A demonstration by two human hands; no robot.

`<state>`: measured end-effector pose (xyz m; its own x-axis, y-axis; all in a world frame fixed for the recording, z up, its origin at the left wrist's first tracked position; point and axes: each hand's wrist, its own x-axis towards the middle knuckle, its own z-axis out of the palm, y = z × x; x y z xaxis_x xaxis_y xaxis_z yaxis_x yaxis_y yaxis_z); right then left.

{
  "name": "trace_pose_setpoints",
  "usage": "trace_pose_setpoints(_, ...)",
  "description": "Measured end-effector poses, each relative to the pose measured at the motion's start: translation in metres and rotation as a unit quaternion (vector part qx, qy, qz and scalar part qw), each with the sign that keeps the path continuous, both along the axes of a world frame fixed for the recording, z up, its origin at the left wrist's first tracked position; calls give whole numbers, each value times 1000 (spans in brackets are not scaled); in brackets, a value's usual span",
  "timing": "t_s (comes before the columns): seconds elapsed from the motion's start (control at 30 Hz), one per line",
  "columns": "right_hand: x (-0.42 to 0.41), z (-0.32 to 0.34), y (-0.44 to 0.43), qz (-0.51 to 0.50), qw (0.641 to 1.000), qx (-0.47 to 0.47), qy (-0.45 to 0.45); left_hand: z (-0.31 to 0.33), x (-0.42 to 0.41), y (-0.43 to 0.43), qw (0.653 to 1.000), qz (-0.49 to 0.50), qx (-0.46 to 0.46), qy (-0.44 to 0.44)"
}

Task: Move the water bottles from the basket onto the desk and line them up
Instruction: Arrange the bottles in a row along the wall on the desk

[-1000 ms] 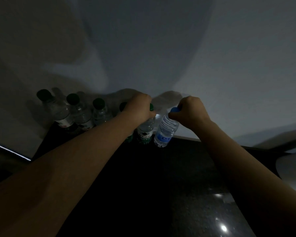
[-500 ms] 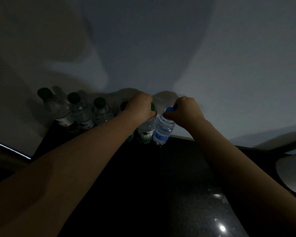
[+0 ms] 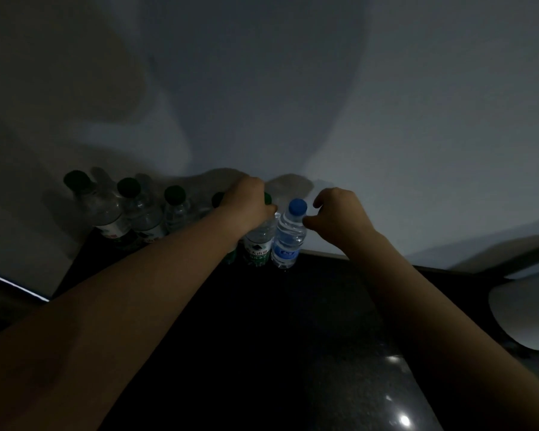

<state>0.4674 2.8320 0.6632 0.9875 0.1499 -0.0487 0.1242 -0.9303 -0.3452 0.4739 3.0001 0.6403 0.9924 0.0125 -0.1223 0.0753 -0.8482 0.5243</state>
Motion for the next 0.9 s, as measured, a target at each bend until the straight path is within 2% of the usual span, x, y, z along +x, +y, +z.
trace_pose_setpoints(0.2,-26,8,-24,1,1000,-5,0,7,-8,1,999,5,30,-17)
trace_pose_setpoints(0.37,-57,15,-46,5,1000,-14,28,22,-33,4,995,-31,52,-80)
trace_pose_setpoints(0.7,-144,31,-81,13,1000,7,27,37,-133,-22,989,-113,-59,-79)
trace_pose_setpoints(0.9,-200,34,-111,-14,998,28,50,39,-188,-50,985,-144,-88,-39)
